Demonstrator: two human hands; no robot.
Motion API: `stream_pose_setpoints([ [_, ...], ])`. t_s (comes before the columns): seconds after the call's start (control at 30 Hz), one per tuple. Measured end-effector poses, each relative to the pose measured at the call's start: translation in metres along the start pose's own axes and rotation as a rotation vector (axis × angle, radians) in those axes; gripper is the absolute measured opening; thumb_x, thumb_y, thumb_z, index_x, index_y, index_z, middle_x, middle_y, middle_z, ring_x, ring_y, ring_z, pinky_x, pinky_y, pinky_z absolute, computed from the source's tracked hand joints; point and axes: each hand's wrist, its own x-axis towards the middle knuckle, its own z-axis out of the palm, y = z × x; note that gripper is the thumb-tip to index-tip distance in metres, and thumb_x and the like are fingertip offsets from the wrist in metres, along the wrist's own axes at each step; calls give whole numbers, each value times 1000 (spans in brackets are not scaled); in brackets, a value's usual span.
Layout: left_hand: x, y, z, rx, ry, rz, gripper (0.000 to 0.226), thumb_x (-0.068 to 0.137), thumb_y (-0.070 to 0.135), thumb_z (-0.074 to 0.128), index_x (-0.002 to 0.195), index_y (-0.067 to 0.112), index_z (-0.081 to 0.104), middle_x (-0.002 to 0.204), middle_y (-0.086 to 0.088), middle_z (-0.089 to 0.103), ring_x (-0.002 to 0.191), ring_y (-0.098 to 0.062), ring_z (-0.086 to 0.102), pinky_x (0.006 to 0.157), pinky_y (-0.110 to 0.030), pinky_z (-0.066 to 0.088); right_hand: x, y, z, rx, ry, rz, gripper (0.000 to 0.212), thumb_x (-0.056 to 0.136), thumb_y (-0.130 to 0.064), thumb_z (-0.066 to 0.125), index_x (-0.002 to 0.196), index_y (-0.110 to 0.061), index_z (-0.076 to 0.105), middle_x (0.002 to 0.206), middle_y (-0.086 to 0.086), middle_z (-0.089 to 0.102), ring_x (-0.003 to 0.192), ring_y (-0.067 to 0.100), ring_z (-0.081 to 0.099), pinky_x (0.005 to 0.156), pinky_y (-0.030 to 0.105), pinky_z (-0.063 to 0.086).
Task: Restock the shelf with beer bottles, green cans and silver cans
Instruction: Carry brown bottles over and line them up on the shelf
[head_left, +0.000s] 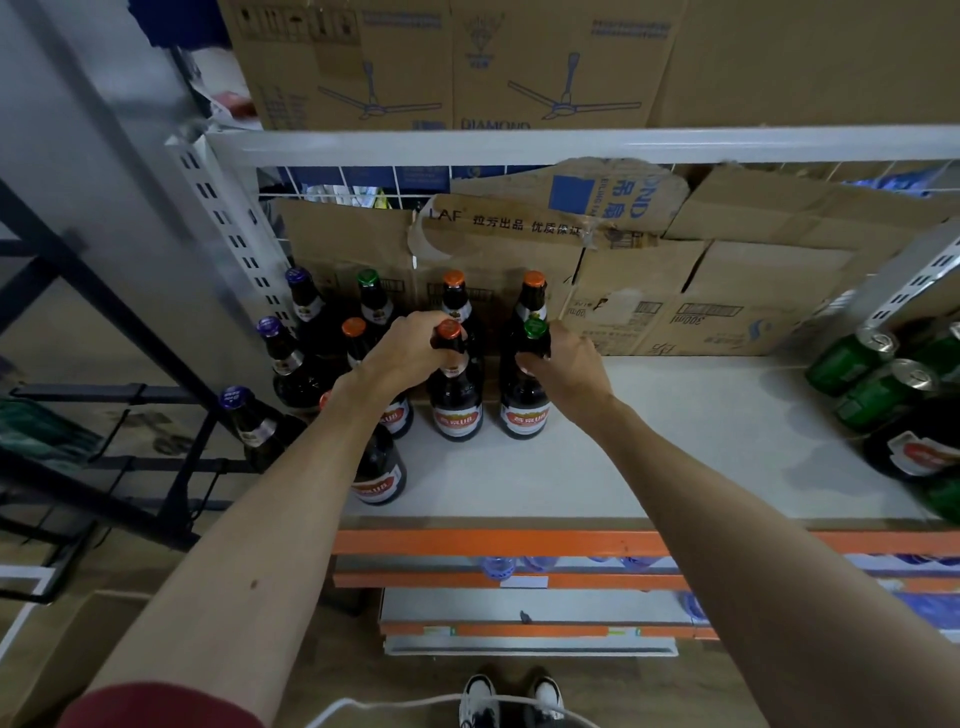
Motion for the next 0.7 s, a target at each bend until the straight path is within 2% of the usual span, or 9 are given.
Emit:
stream_pose_setpoints([
  [0.17, -1, 0, -2, -24, -35, -9, 21, 80, 18, 77, 98, 17, 66, 94, 1, 70, 97, -20, 66, 75, -27, 44, 1, 1, 1, -13, 5, 18, 37, 92, -26, 63, 120, -5, 52, 108, 20, 64, 101, 38, 59, 74, 35, 42],
  [0.2, -2, 4, -4, -20, -46, -19, 26, 79, 20, 78, 101, 17, 64, 98, 2, 69, 100, -20, 64, 78, -28, 44, 2, 0, 0, -2, -4, 21, 37, 90, -25, 65, 120, -6, 52, 107, 20, 64, 101, 38, 60, 75, 36, 44],
  [0.3, -2, 22, -12, -30, 1, -20, 57, 80, 30, 80, 129, 15, 56, 119, 1, 64, 110, -15, 60, 92, -30, 47, 4, -3, -2, 68, -32, 23, 46, 86, -30, 70, 122, -10, 50, 109, 14, 65, 101, 33, 62, 74, 35, 46],
  [0.33, -1, 32, -13, -37, 51, 21, 55, 83, 32, 78, 131, 14, 57, 120, 1, 66, 109, -13, 61, 94, -30, 48, 3, -4, -4, 82, -30, 19, 49, 86, -34, 69, 123, -11, 48, 110, 13, 64, 101, 32, 62, 73, 34, 44],
  [0.43, 4, 71, -7, 44, 263, 221, 24, 93, 33, 65, 113, 21, 66, 105, 9, 71, 98, -8, 65, 92, -36, 54, 0, -1, -11, 88, 26, 7, 48, 92, -44, 60, 121, -7, 47, 112, 17, 63, 102, 35, 61, 73, 37, 44],
  [0.5, 7, 104, 8, 74, 348, 334, 15, 96, 29, 60, 109, 23, 66, 106, 10, 70, 94, -6, 64, 87, -32, 54, -5, 11, -23, 71, 82, 12, 46, 98, -43, 50, 123, -5, 46, 118, 23, 62, 106, 40, 59, 77, 40, 43],
  [0.57, 8, 139, 30, 79, 352, 424, 16, 98, 28, 57, 111, 23, 65, 108, 10, 70, 94, -3, 62, 81, -24, 50, -14, 31, -42, 36, 133, 52, 45, 101, -43, 42, 126, -5, 45, 119, 25, 61, 107, 43, 58, 74, 38, 38],
  [0.63, 12, 170, 57, 40, 287, 482, 18, 99, 26, 56, 113, 20, 65, 108, 9, 69, 94, -3, 61, 79, -20, 45, -29, 58, -67, 19, 200, 128, 46, 102, -43, 40, 125, -4, 46, 119, 26, 61, 107, 44, 57, 72, 37, 33],
  [0.7, 19, 196, 88, 45, 189, 511, 16, 97, 24, 56, 109, 19, 65, 106, 6, 68, 94, -8, 62, 81, -25, 49, -49, 88, -98, 44, 274, 228, 44, 102, -42, 41, 122, -3, 47, 120, 25, 60, 109, 42, 55, 73, 36, 32],
])
